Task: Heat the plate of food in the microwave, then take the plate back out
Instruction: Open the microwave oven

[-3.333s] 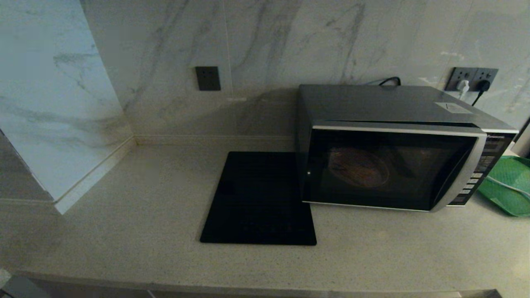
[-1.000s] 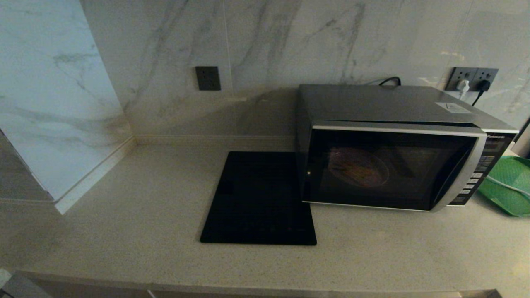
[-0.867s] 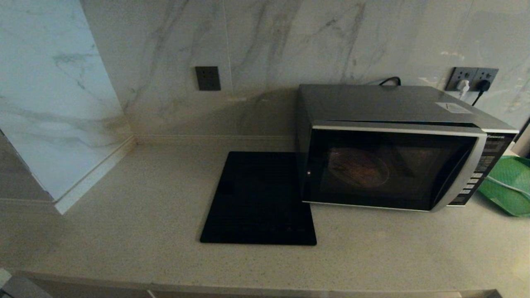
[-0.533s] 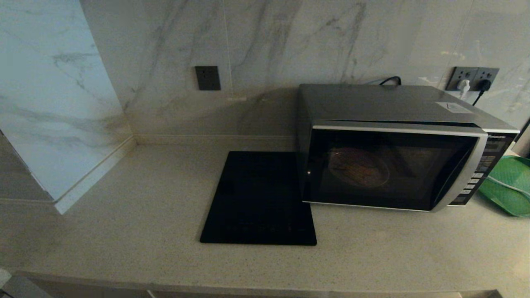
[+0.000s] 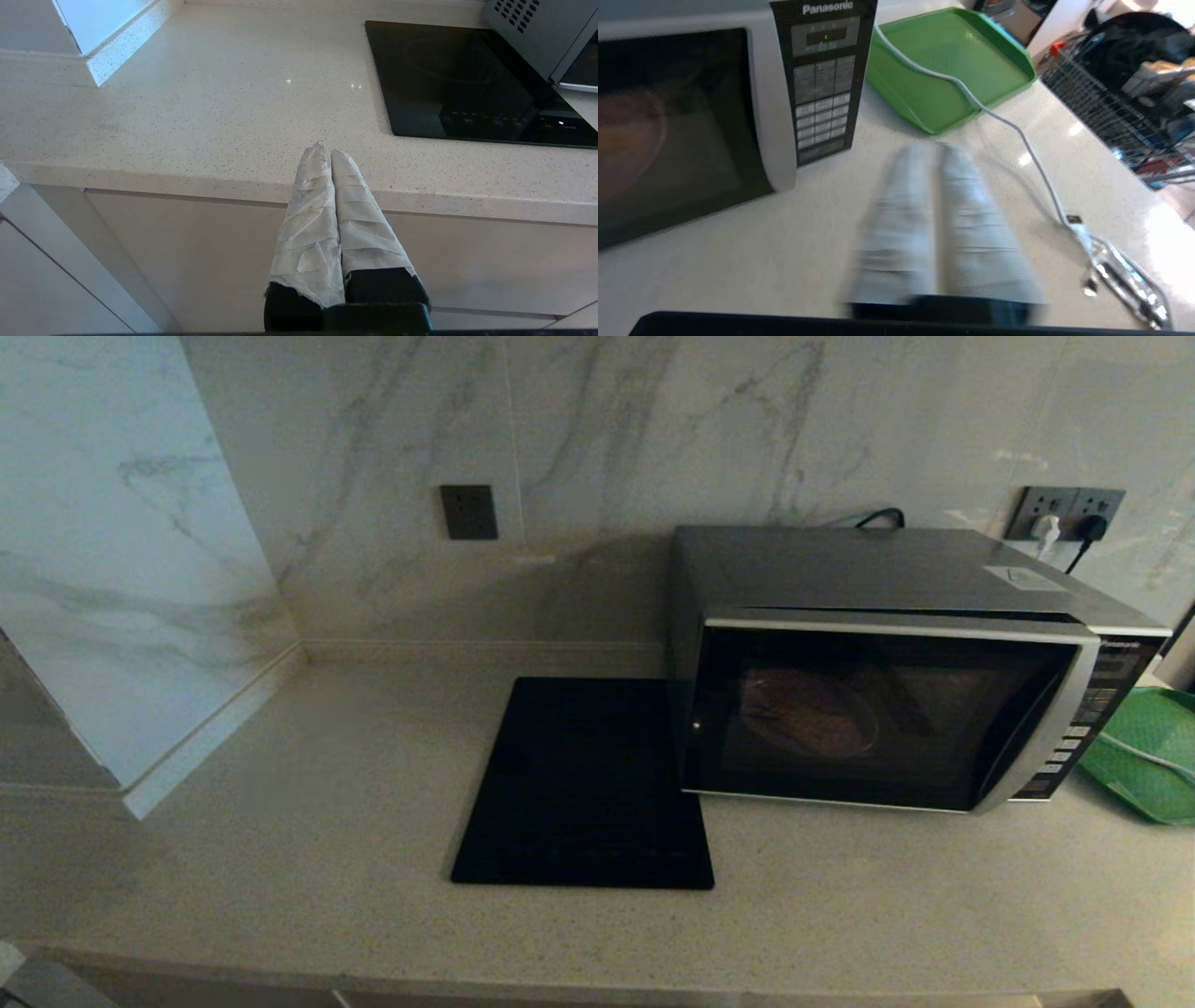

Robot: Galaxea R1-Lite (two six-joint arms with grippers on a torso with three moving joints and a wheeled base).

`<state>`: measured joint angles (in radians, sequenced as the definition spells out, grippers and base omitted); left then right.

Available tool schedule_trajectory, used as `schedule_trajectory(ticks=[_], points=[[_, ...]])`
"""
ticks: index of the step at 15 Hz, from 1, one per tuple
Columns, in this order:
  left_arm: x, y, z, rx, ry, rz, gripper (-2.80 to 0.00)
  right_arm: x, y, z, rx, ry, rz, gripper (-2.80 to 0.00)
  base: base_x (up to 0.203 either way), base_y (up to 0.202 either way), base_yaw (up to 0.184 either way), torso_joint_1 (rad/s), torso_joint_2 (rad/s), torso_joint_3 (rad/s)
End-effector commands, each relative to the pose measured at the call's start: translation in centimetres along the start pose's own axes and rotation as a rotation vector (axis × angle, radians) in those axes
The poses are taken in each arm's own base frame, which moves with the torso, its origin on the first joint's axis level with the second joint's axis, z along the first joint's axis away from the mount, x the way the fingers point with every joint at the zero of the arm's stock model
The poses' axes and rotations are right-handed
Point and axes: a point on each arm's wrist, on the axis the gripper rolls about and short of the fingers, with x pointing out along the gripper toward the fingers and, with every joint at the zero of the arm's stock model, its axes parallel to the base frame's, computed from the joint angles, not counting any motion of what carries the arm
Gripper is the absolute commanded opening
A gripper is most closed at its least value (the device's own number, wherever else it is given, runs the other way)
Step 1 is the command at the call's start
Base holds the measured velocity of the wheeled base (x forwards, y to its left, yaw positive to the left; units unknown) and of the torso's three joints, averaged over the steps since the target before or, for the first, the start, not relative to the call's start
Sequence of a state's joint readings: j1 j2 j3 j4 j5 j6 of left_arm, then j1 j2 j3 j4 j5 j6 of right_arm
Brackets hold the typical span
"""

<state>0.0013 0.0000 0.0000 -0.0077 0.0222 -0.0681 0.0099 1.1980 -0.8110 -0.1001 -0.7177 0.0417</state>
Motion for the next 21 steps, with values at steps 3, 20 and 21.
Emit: schedule_trajectory(ticks=[3,20,21], points=[[0.0,0.0,0.0,-0.001,0.001,0.002,-2.80,0.7,3.6,-2.1,-0.079,0.040,0.058,0.00,0.000,0.000,0.000,0.000,0.00,0.000],[0.0,0.0,0.0,-0.001,0.000,0.001,-2.80,-1.9,1.1,-3.2,-0.431,-0.051,0.128,0.00,0.000,0.000,0.000,0.000,0.00,0.000],[0.0,0.0,0.0,-0.001,0.000,0.001,-2.80,-1.0,2.3,-3.3,-0.376,-0.030,0.127,0.00,0.000,0.000,0.000,0.000,0.00,0.000]])
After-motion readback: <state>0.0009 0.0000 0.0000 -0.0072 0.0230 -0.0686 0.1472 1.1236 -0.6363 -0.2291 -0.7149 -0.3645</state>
